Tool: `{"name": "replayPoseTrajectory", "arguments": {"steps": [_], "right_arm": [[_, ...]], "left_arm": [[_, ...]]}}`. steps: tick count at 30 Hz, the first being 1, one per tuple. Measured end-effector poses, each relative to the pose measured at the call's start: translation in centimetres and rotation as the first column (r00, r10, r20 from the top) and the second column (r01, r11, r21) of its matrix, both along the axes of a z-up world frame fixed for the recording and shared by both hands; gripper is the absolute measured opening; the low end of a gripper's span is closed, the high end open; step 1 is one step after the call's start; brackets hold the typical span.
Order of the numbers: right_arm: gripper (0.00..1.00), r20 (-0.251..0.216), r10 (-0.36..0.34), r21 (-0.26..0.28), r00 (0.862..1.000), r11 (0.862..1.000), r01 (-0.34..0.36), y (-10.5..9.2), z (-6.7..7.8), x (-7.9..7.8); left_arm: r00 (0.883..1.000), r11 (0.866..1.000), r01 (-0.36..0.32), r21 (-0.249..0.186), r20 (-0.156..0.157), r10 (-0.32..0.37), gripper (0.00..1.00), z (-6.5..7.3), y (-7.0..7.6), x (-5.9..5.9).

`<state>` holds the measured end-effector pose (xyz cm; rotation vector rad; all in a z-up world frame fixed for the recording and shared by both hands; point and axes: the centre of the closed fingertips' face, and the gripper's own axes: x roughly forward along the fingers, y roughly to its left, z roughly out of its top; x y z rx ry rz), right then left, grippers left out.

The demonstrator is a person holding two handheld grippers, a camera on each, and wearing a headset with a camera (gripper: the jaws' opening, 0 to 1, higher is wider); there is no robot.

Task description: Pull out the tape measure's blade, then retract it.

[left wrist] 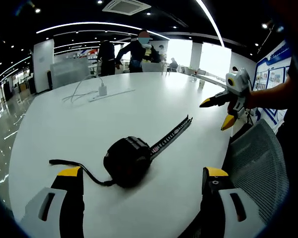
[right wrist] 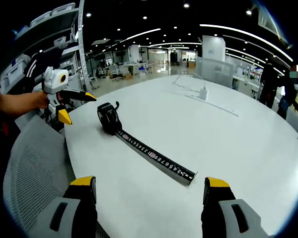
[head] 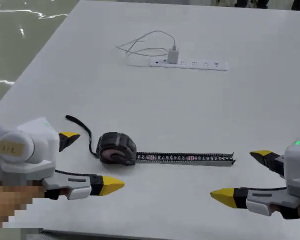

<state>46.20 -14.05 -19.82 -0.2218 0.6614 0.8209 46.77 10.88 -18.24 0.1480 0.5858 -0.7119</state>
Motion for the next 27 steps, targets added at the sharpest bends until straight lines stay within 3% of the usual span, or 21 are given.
{"name": "replayPoseTrajectory", "arguments": {"steps": [5,17,27], "right_arm": [[0.87,0.001,-0.021,0.021,1.0,1.0,0.021,-0.4,0.4,-0.2],[0.87,-0.002,-0.065,0.03,0.998,0.997,0.065,-1.4,0.4,-0.2],[0.87,0.001,-0.057,0.032,0.998,0.998,0.057,-0.9,0.6,-0.1]], "left_arm": [[1.0,1.0,0.007,0.02,0.002,-0.007,0.97,0.2,0.1,-0.4],[1.0,1.0,0.015,0.019,0.007,-0.015,0.97,0.7,-0.3,-0.1],[1.0,1.0,0.0,0.018,0.006,0.0,0.97,0.7,0.1,-0.4]]}}
